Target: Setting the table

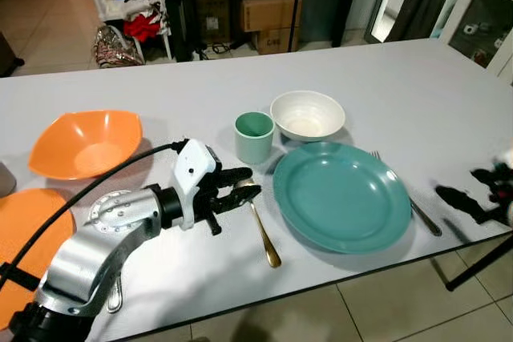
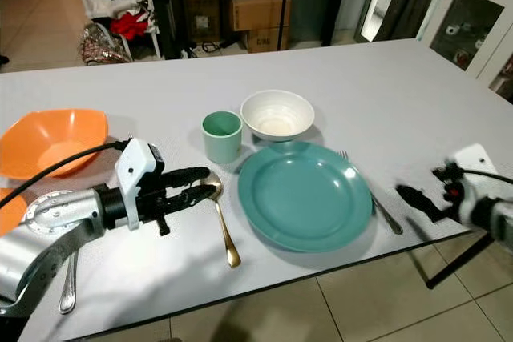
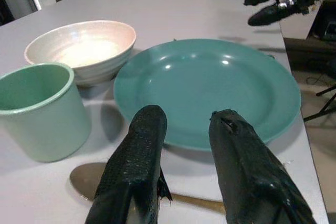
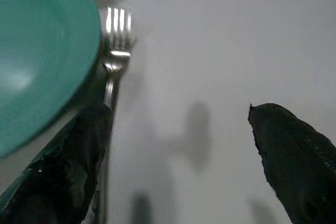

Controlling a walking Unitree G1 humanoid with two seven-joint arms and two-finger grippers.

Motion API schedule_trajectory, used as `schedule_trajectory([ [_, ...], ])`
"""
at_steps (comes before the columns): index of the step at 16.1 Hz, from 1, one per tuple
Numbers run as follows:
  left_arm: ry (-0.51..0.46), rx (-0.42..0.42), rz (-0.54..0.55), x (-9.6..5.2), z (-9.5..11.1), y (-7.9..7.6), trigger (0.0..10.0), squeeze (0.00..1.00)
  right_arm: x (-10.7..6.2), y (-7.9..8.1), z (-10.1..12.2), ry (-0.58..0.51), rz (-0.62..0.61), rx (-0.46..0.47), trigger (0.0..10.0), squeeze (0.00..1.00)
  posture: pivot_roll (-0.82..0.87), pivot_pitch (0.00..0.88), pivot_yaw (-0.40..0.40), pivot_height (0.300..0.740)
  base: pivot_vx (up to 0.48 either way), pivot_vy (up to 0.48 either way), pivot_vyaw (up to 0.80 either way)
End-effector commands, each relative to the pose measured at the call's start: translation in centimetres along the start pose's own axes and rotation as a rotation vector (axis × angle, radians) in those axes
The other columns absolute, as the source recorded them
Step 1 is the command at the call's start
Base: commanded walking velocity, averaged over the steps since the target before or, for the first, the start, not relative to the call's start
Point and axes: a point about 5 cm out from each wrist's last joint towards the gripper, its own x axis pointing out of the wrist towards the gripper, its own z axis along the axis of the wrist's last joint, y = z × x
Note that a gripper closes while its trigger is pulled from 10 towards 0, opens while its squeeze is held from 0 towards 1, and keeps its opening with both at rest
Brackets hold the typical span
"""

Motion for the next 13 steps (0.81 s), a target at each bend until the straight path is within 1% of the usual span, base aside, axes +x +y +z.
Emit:
schedule_trajectory([
  [1,0.001,0.014,0.002,-0.3,0.6,0.3,10.0,0.00,0.6,-0.1,-0.1,0.000,0.021,0.008,10.0,0.00,-0.02,0.000,0.005,0.740,0.000,0.000,0.00],
  [3,0.016,0.021,-0.009,-0.6,0.7,0.3,10.0,0.00,1.3,-0.3,-0.7,0.067,-0.004,-0.033,10.0,0.00,-0.01,0.000,0.010,0.740,0.000,0.000,0.00],
  [4,0.018,0.022,-0.010,-0.7,0.7,0.4,10.0,0.00,1.3,-0.5,-0.7,0.074,-0.010,-0.042,10.0,0.00,0.00,0.000,0.011,0.740,0.000,0.000,0.00],
  [5,0.019,0.025,-0.013,-0.8,0.9,0.4,10.0,0.00,1.2,-1.0,-0.8,0.078,-0.029,-0.021,10.0,0.00,0.00,0.000,0.013,0.740,0.000,0.000,0.00],
  [8,0.022,0.025,-0.022,-0.9,1.1,0.4,10.0,0.00,0.0,-2.0,-0.4,0.049,-0.012,0.000,10.0,0.00,0.00,0.000,0.026,0.740,0.000,0.000,0.00],
  [9,0.026,0.026,-0.025,-0.9,1.0,0.4,10.0,0.00,0.1,-2.0,-0.5,0.047,-0.007,0.019,10.0,0.00,0.00,0.000,0.032,0.740,0.000,0.000,0.00],
  [10,0.030,0.028,-0.030,-0.8,1.1,0.5,10.0,0.00,0.5,-1.7,-0.7,0.054,0.014,0.026,0.0,0.00,0.00,0.002,0.038,0.740,0.000,0.000,0.00],
  [13,0.035,0.032,-0.035,-1.1,1.3,0.7,10.0,0.00,1.6,-1.0,-0.8,0.053,0.026,0.035,0.0,0.00,0.01,0.019,0.046,0.740,0.000,0.000,0.00],
])
